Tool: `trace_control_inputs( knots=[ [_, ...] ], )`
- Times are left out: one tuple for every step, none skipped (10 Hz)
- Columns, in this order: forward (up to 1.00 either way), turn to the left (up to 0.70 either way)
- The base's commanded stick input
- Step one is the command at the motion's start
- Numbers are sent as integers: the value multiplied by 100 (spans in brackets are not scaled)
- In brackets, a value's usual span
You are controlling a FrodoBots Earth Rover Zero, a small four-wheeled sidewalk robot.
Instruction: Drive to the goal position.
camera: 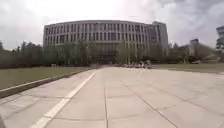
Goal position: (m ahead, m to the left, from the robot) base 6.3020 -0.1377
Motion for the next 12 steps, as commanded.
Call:
trace_control_inputs(
  knots=[
    [70, 0],
    [70, 0],
    [70, 0],
    [70, 0],
    [70, 0],
    [70, 0],
    [70, 0],
    [70, 0],
    [70, 0],
    [70, 0],
    [70, 0],
    [70, 0]
  ],
)
